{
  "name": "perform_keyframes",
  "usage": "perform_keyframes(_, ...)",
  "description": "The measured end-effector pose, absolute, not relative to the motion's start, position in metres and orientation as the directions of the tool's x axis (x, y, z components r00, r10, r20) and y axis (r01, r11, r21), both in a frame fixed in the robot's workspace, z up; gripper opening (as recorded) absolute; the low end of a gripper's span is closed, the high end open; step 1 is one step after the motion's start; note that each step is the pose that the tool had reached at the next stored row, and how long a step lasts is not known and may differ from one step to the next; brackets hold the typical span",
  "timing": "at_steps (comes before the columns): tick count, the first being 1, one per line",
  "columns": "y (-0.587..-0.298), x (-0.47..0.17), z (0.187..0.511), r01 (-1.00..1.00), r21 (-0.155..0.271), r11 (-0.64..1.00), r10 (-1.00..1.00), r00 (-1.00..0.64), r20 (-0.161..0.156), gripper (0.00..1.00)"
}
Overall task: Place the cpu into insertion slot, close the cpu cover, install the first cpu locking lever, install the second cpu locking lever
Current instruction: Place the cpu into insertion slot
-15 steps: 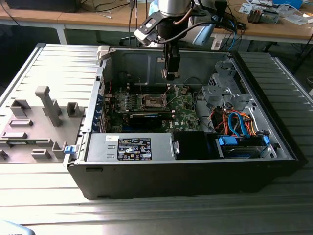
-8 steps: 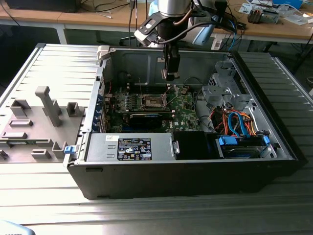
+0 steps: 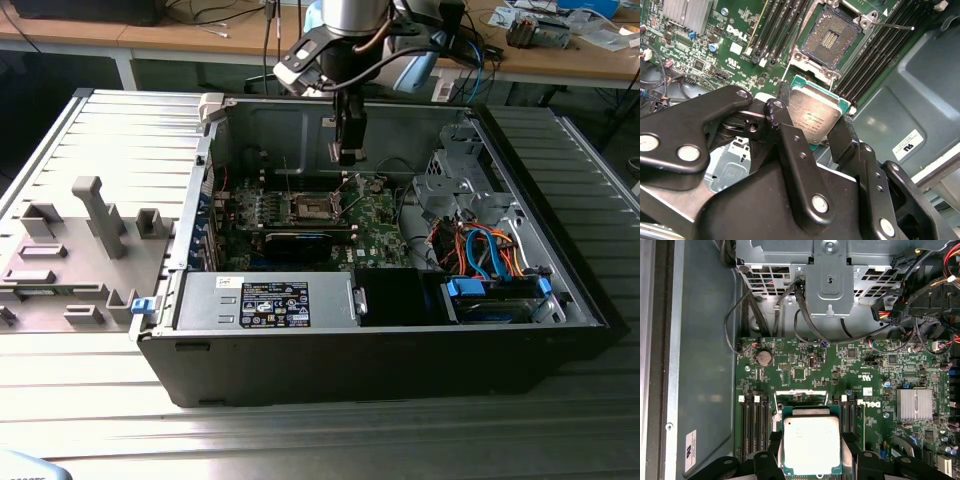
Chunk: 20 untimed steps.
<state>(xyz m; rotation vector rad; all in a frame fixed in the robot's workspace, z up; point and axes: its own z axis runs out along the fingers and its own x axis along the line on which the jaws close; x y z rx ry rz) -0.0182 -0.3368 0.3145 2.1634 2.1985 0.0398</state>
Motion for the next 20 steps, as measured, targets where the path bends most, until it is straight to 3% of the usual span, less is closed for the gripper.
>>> perform_keyframes(20,-0.3368,-0.0217,0.3114,0.998,0.058,0.017,1.0,-0.015,-0.022,0.55)
